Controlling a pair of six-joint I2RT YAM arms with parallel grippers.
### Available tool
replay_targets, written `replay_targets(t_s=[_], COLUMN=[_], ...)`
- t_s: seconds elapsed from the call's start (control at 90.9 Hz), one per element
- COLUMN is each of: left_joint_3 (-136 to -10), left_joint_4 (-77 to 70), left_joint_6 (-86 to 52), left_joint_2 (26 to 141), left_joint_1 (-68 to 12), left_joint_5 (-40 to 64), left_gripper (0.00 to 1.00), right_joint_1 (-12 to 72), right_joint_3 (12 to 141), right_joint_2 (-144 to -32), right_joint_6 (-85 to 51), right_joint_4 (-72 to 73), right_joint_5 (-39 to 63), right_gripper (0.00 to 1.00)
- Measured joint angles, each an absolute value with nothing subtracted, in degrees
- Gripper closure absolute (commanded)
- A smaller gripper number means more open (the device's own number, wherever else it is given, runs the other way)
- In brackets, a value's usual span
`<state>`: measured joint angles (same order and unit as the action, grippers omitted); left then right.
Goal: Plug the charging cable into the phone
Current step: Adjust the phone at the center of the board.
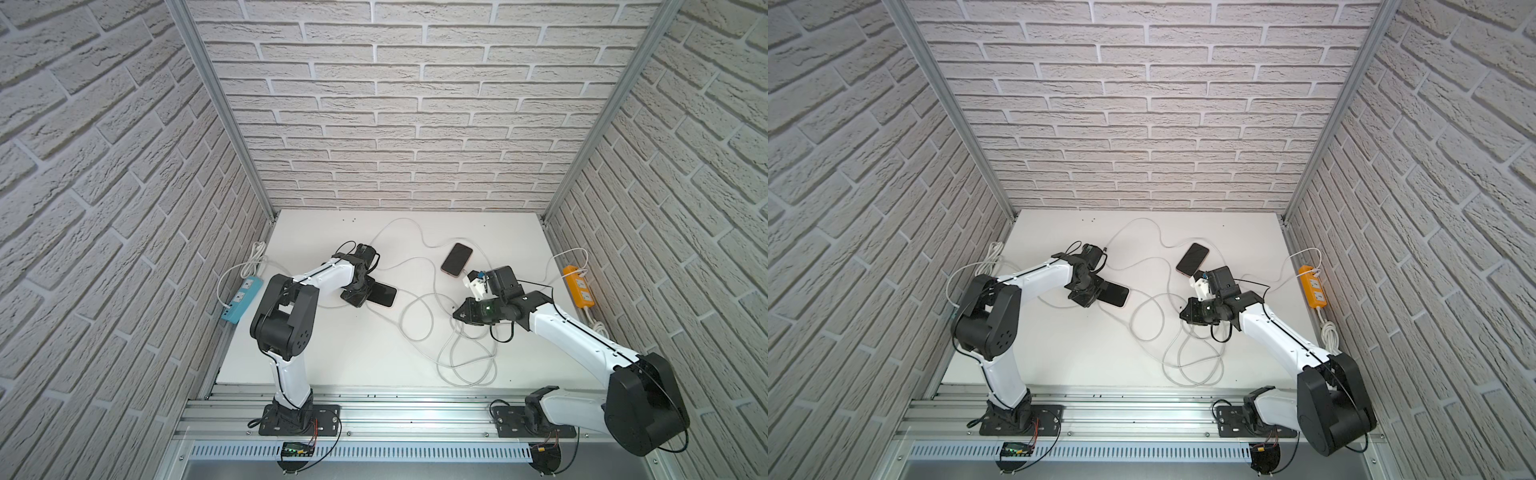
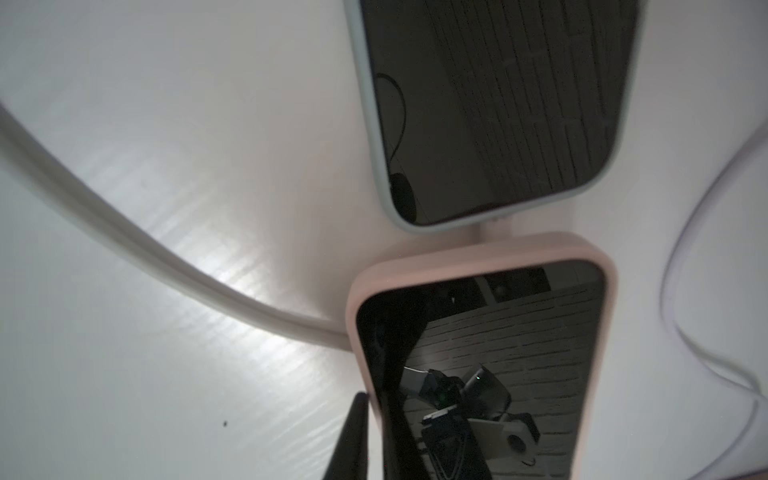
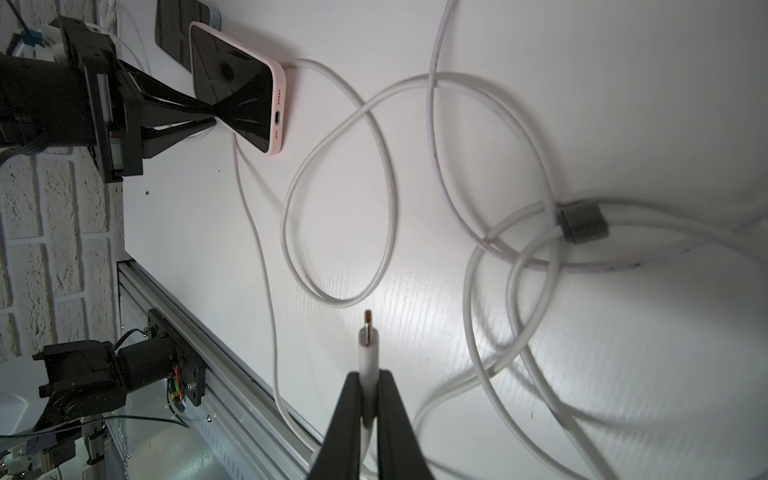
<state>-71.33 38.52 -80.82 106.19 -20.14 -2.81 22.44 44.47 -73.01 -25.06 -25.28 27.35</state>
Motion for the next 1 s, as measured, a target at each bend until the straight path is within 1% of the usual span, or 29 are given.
replay_targets(t_s=[0.044, 0.077, 0.11, 0.143, 0.187, 0.275, 0.451, 0.506, 0.572, 0.594, 0.759, 1.001], left_joint_3=[-72.4, -73.2, -74.1, -74.8, -75.4, -76.8, -83.3, -85.8, -87.5, -87.7, -86.1, -87.0], left_joint_4=[40.0, 41.3, 42.8, 44.1, 45.3, 47.5, 49.5, 49.8, 50.0, 50.1, 51.2, 50.7], left_joint_6=[-80.5, -80.0, -79.8, -80.0, -80.6, -82.0, -85.1, -85.8, -86.8, -87.2, -91.1, -92.7], left_joint_2=[106.3, 106.3, 106.2, 105.9, 105.3, 104.3, 106.4, 108.3, 110.3, 110.7, 111.6, 115.1], left_joint_1=[-20.0, -20.1, -20.2, -20.5, -21.2, -24.2, -29.2, -29.3, -29.2, -29.2, -29.0, -28.8], left_joint_5=[-4.8, -6.3, -8.0, -9.5, -11.1, -13.0, -12.0, -11.7, -11.9, -12.0, -12.4, -11.4], left_gripper=[0.42, 0.27, 0.19, 0.15, 0.13, 0.12, 0.13, 0.11, 0.03, 0.02, 0.02, 0.02], right_joint_1=[22.4, 22.4, 22.4, 22.4, 22.4, 22.4, 22.4, 22.4, 22.4, 22.4, 22.4, 22.4], right_joint_3=[44.5, 44.5, 44.5, 44.5, 44.5, 44.5, 44.5, 44.5, 44.4, 44.4, 44.3, 44.3], right_joint_2=[-73.0, -73.0, -73.0, -73.0, -73.0, -73.0, -73.0, -73.0, -73.0, -73.0, -73.0, -73.0], right_joint_6=[-25.1, -25.1, -25.1, -25.1, -25.1, -25.1, -25.1, -25.1, -25.1, -25.1, -25.1, -25.1], right_joint_4=[-25.4, -25.4, -25.5, -25.4, -25.4, -25.4, -25.4, -25.4, -25.4, -25.4, -25.3, -25.3], right_joint_5=[27.4, 27.4, 27.4, 27.4, 27.4, 27.4, 27.4, 27.4, 27.4, 27.4, 27.4, 27.4], right_gripper=[0.97, 0.97, 0.97, 0.97, 0.97, 0.97, 0.97, 0.97, 0.97, 0.97, 0.97, 0.97])
